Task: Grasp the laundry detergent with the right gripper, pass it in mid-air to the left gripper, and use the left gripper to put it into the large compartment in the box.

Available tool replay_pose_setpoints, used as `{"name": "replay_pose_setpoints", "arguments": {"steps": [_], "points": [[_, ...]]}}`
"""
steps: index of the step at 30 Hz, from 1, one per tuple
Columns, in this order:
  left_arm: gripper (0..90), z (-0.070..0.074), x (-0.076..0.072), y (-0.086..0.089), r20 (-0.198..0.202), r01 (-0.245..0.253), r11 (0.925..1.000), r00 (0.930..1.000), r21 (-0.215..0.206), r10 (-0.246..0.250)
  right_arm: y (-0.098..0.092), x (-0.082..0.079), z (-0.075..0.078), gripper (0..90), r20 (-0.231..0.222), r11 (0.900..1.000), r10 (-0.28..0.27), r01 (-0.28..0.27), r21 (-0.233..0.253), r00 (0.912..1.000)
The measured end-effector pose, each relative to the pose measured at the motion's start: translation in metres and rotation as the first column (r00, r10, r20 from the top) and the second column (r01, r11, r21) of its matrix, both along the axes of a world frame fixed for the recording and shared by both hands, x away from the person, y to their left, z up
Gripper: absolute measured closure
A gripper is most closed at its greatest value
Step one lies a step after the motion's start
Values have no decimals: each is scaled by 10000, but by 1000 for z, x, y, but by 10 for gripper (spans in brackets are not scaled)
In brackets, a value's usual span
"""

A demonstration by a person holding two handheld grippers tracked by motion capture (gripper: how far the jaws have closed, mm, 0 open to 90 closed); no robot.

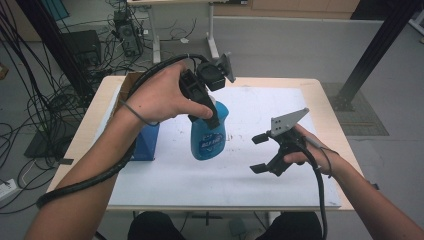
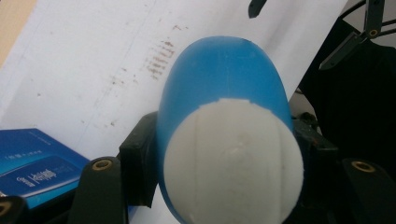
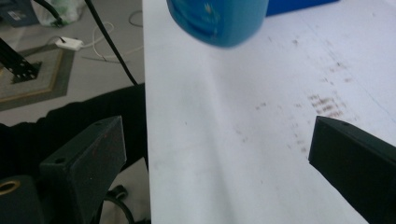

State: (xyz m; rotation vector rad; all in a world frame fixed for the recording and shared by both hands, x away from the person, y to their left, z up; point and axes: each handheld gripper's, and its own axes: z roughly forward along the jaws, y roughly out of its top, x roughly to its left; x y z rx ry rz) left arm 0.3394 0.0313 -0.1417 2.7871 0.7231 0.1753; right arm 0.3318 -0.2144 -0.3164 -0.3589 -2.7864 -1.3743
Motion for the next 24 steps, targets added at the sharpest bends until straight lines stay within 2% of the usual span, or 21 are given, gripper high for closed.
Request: {"name": "replay_pose_setpoints", "arguments": {"steps": [5,12,17,24], "points": [[378,2,4,5,84,-371,9993,9993,0,371,-7,1,-3,39,66,9968,-224,229,-771,9997],[379,7,9,16,191,-916,9957,9956,-105,917,-16,2,-5,39,-121,9806,-625,591,-1869,9980],[378,15,11,23,304,-1285,9916,9912,-153,1289,-22,3,-7,39,-71,9561,-926,870,-2797,9957],[378,26,18,37,384,-1930,9803,9801,-411,1946,-22,5,-10,37,-178,9003,-1065,888,-4260,9942]]}}
